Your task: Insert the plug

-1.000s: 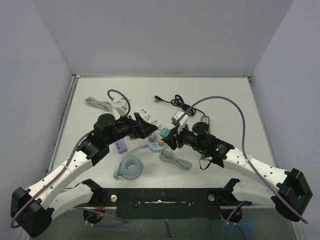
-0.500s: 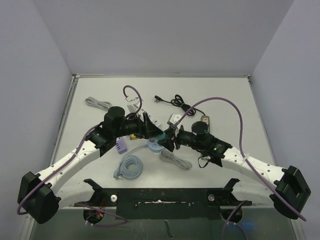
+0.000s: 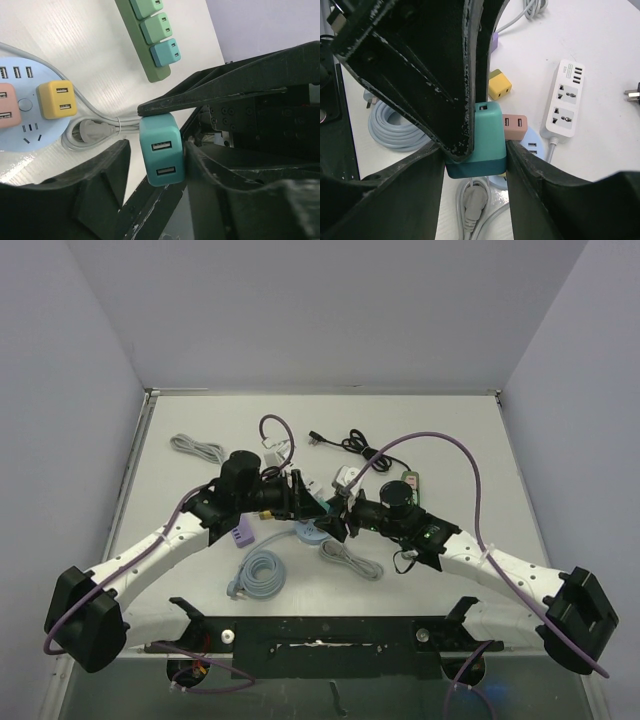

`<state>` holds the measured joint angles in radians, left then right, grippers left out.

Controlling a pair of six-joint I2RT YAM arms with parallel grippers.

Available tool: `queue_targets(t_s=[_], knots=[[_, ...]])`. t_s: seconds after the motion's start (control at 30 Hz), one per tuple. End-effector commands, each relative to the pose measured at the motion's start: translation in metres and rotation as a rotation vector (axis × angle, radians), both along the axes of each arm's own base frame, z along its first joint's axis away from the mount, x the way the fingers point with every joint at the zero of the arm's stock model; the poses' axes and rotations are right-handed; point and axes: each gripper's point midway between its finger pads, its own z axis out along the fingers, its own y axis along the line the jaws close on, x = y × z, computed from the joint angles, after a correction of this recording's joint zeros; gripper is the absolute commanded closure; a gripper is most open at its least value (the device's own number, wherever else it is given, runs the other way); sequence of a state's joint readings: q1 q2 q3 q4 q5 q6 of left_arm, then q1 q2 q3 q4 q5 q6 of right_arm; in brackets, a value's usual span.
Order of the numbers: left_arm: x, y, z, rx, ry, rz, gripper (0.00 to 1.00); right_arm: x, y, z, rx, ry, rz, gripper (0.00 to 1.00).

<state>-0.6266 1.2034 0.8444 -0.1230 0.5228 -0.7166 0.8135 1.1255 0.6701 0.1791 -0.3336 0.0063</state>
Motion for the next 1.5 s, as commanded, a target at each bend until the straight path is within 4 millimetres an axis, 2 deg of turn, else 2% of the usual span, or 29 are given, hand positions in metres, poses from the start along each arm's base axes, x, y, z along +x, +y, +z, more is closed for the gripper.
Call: queue_targets(t_s=[0.0, 0.1, 0.23, 0.3, 0.4, 0.53, 0.7, 0.8, 1.03, 1.3, 1.47], knots=[[0.008, -0.009, 0.026, -0.054, -0.057, -0.022, 0.61, 0.007, 0.013, 0.037, 0.071, -0.085, 0.018, 0.63], [0.013, -0.006, 0.019, -0.021, -0.063, -0.004, 0.77, 0.012, 0.012, 0.035, 0.069, -0.048, -0.024, 0.55], [0.04, 0.021, 0.005, 0.107, -0.096, 0.158, 0.82, 0.025, 0.006, 0.027, 0.05, 0.017, -0.13, 0.36], [0.055, 0.046, -0.008, 0.209, -0.098, 0.271, 0.83, 0.029, -0.002, 0.023, 0.054, 0.04, -0.193, 0.29], [0.069, 0.094, -0.031, 0.365, -0.077, 0.455, 0.85, 0.031, -0.015, 0.015, 0.072, 0.091, -0.286, 0.27], [0.07, 0.167, -0.064, 0.605, -0.021, 0.716, 0.88, 0.024, -0.021, 0.01, 0.135, 0.147, -0.322, 0.27], [0.069, 0.212, -0.081, 0.684, 0.02, 0.884, 0.88, 0.016, -0.023, 0.0, 0.16, 0.198, -0.316, 0.27], [0.074, 0.221, -0.08, 0.679, 0.02, 0.926, 0.88, 0.013, -0.024, -0.005, 0.159, 0.219, -0.319, 0.27], [0.101, 0.233, -0.07, 0.727, 0.004, 0.968, 0.89, 0.008, -0.026, -0.012, 0.16, 0.219, -0.306, 0.27], [0.131, 0.233, -0.08, 0.695, 0.033, 0.978, 0.89, 0.012, -0.039, -0.027, 0.094, 0.192, -0.347, 0.27], [0.144, 0.229, -0.088, 0.697, 0.069, 0.949, 0.89, 0.01, -0.041, -0.027, 0.108, 0.17, -0.337, 0.27]])
